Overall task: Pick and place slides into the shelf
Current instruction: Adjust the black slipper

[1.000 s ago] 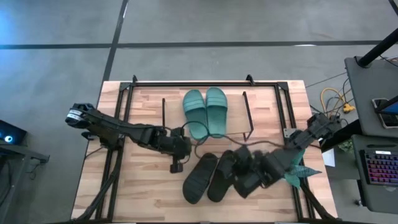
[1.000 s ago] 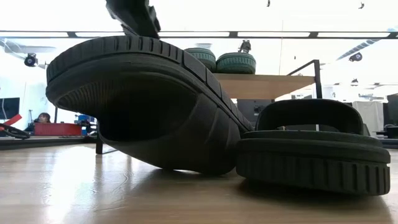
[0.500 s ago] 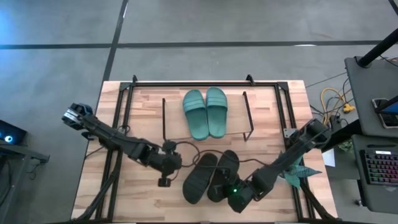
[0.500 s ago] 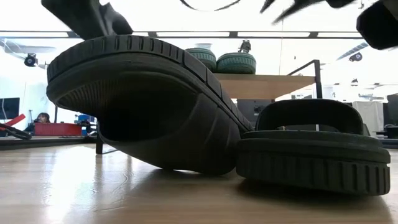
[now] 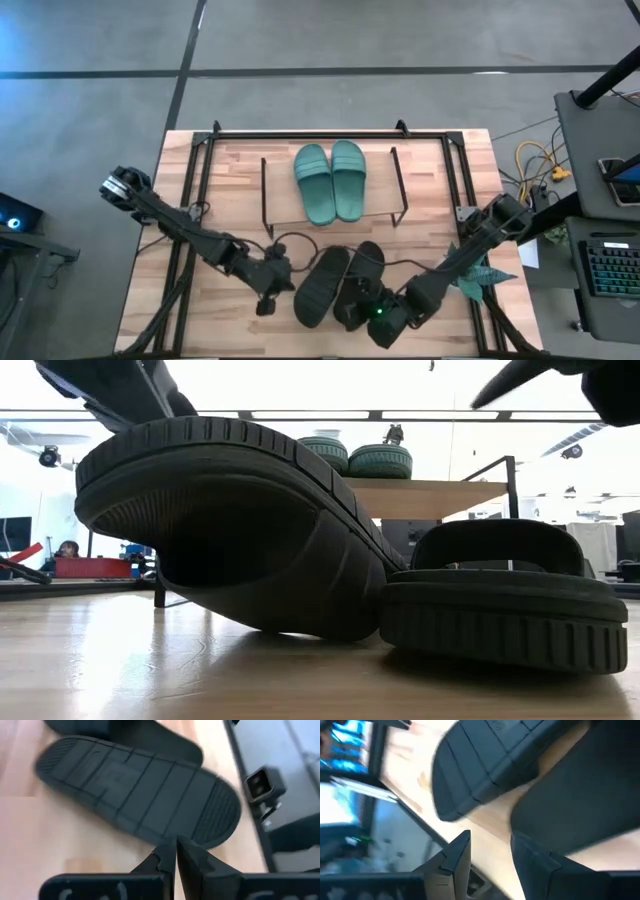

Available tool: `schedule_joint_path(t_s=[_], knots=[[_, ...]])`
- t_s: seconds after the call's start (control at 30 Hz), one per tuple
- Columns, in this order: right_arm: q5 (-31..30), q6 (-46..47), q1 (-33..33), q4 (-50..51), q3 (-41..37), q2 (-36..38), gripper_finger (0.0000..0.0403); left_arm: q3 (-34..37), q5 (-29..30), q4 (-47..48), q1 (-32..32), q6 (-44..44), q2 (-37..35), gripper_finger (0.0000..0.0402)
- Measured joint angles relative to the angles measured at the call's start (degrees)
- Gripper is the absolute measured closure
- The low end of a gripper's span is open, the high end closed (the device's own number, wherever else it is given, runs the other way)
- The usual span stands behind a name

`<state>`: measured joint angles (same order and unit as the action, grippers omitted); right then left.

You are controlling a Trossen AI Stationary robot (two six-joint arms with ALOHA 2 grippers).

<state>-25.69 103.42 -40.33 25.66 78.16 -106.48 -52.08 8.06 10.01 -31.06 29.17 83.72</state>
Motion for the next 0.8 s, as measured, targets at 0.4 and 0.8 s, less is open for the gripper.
schedule_joint_path(t_s=[0.4,0.8], knots=[[-10.86,-0.22,-6.27,17.38,1.32,5.9,0.031,-5.22,6.79,-6.54,-4.3,6.47,11.55,0.0402],[-10.98,-1.93,-7.07,19.39,1.17,6.21,0.0325,-1.26,7.92,-4.18,-4.33,20.47,17.04,0.0401]])
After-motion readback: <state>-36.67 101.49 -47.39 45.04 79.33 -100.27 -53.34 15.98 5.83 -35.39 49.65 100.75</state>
